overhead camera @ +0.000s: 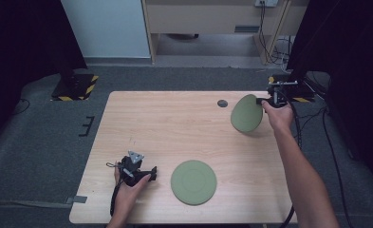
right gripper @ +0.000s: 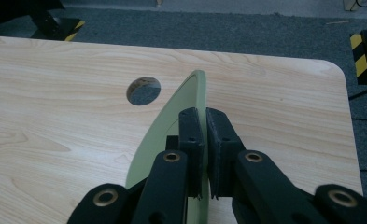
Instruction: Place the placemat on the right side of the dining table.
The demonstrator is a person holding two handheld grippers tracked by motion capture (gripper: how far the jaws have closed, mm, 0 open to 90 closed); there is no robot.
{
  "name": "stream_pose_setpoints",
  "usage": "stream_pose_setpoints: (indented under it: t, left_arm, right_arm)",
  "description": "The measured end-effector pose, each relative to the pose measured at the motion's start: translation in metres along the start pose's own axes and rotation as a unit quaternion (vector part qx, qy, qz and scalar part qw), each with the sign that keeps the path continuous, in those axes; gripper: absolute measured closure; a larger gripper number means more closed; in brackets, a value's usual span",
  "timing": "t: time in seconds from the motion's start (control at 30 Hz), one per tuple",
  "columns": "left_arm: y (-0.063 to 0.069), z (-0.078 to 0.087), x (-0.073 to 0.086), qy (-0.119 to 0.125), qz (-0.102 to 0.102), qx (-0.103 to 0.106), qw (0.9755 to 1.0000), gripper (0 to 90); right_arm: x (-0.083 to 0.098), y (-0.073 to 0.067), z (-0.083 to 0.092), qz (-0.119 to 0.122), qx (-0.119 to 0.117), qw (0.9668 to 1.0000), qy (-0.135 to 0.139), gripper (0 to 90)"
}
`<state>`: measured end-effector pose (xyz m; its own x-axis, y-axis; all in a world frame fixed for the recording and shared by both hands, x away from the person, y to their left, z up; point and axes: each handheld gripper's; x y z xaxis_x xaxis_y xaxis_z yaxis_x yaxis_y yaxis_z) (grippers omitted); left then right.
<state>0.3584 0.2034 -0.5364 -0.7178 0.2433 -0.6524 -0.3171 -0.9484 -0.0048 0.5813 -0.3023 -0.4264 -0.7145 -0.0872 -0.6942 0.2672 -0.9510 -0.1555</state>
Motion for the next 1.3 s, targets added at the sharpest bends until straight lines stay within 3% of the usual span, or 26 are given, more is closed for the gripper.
stream_pose_setpoints:
  t: [0.37,0.7,1.3]
  left_arm:
    - [0.000,0.000,0.000,-0.001,0.001,-0.002,1.0000,2.3]
    - [0.000,0.000,0.000,0.000,0.002,0.000,1.0000,2.4]
    - [0.000,0.000,0.000,-0.001,0.003,-0.003,1.0000,2.0]
  right_arm:
    - [0.012,0.018,-0.006,-0.020,0.000,0.9998,-0.006,85.7]
    - [0.019,0.022,-0.010,-0.021,0.006,0.9997,-0.011,85.6]
    - [0.031,0.043,-0.030,-0.039,0.014,0.9989,-0.020,84.7]
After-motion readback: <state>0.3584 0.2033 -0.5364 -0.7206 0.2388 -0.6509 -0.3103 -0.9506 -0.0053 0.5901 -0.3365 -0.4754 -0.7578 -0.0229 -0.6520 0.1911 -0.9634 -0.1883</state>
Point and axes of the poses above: each handheld gripper's, and its own axes: z roughly backward along the jaws, x roughly out of its underside, y roughly to its right, and after that the axes turned 4 degrees about -y, right-handed
